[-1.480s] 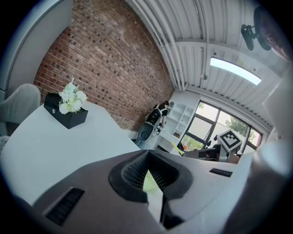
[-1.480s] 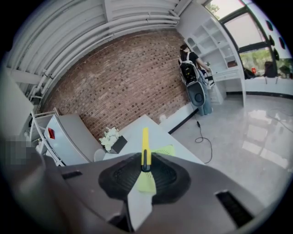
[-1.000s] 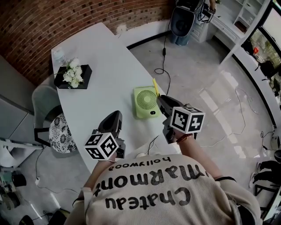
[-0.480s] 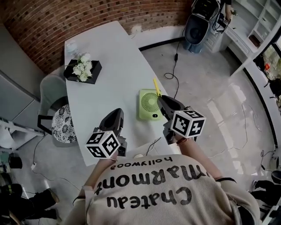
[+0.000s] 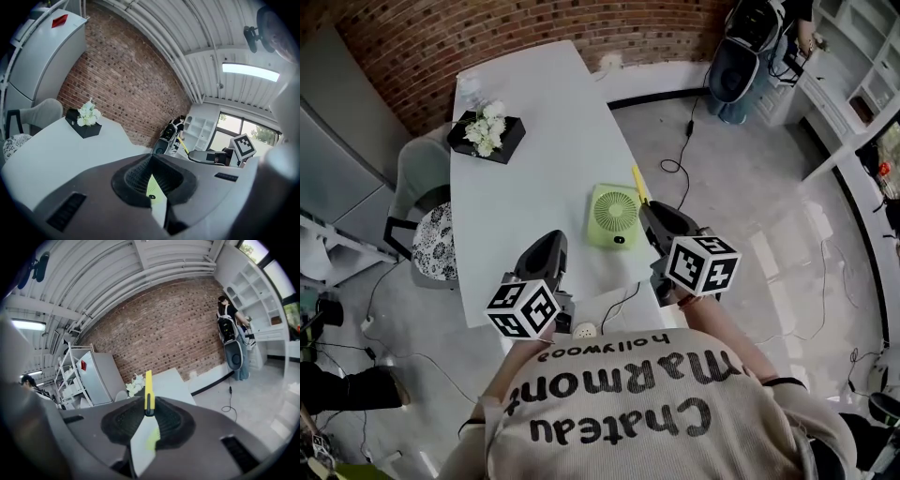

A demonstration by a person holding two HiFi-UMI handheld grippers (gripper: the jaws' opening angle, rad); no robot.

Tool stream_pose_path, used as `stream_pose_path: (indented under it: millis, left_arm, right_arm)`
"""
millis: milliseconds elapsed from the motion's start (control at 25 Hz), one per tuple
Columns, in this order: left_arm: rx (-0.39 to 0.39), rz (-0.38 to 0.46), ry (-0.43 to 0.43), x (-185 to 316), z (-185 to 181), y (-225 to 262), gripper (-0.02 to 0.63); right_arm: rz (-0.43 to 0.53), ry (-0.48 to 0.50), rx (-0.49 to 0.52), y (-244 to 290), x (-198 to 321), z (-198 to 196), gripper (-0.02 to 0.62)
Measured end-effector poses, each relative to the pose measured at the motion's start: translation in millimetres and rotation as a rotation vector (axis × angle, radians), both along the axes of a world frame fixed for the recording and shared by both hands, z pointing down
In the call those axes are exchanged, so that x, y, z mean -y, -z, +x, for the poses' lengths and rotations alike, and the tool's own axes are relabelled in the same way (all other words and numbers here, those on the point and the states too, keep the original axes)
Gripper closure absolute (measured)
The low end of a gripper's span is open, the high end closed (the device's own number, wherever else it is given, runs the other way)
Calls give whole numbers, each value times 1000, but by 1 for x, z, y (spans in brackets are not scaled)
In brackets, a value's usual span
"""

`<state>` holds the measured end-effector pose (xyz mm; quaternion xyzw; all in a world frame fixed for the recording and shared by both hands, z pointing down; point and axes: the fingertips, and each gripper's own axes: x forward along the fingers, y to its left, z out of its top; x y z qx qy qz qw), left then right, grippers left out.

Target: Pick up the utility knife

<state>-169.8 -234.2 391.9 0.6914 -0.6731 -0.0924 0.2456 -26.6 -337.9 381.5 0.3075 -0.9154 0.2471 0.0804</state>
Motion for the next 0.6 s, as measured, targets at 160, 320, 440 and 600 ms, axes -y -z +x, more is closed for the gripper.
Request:
stream_pose_path:
  millis: [160,320,440,600]
  left_arm:
    - [6,6,29,-14,13,5,605]
    - [17,10,63,-30,24,8,606]
    - [22,9,80,-42,33,10,606]
    - [23,12,108,-58,45,10,604]
  right_arm:
    - [-3,20,7,1,-10,13,526]
    - [1,54,10,0,-21,21,526]
    - [2,74,8,-1,-32,28,525]
    - [11,109,-3,-2,-46,36,526]
